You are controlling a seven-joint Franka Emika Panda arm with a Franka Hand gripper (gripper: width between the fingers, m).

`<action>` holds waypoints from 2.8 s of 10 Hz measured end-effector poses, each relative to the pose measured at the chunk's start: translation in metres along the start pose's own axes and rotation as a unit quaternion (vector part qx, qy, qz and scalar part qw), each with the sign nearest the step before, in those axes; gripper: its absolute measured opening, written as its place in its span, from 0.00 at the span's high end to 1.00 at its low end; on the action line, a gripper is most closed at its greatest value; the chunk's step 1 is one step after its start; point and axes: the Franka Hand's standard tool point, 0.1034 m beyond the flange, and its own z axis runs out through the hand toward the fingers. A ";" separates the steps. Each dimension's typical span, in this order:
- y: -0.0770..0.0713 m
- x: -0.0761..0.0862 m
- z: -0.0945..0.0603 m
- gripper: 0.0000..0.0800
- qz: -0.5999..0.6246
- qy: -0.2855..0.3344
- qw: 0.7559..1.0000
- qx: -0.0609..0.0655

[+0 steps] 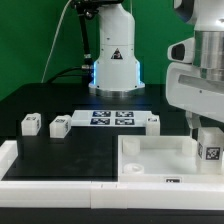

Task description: Assemble one leg

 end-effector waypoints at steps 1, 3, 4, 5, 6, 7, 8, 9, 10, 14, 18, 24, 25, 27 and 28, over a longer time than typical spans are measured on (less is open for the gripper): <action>0.000 0.000 0.000 0.19 -0.065 0.002 0.998 -0.001; -0.001 0.000 -0.001 0.19 -0.168 0.002 0.986 0.000; -0.001 0.001 -0.001 0.19 -0.243 0.006 0.970 -0.005; 0.000 0.003 -0.002 0.19 -0.313 0.010 0.950 -0.012; 0.001 0.005 -0.003 0.19 -0.371 0.009 0.928 -0.024; 0.002 0.009 -0.004 0.19 -0.427 0.012 0.904 -0.031; 0.003 0.011 -0.004 0.19 -0.456 0.013 0.889 -0.034; 0.003 0.011 -0.004 0.21 -0.455 0.013 0.890 -0.034; 0.003 0.011 -0.004 0.21 -0.454 0.013 0.890 -0.035; 0.006 0.017 -0.004 0.63 -0.420 0.014 0.907 -0.033; 0.016 0.031 -0.004 0.63 -0.107 0.018 0.994 -0.022; 0.046 0.035 -0.006 0.40 0.169 0.032 0.981 -0.088; 0.046 0.035 -0.006 0.26 0.164 0.032 0.982 -0.088; 0.046 0.035 -0.006 0.20 0.164 0.032 0.982 -0.088; 0.046 0.035 -0.006 0.19 0.164 0.032 0.982 -0.088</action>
Offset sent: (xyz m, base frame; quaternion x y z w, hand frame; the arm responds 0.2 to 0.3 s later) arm -0.0027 0.0088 0.0062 -0.0008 -0.0060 -0.3272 0.9449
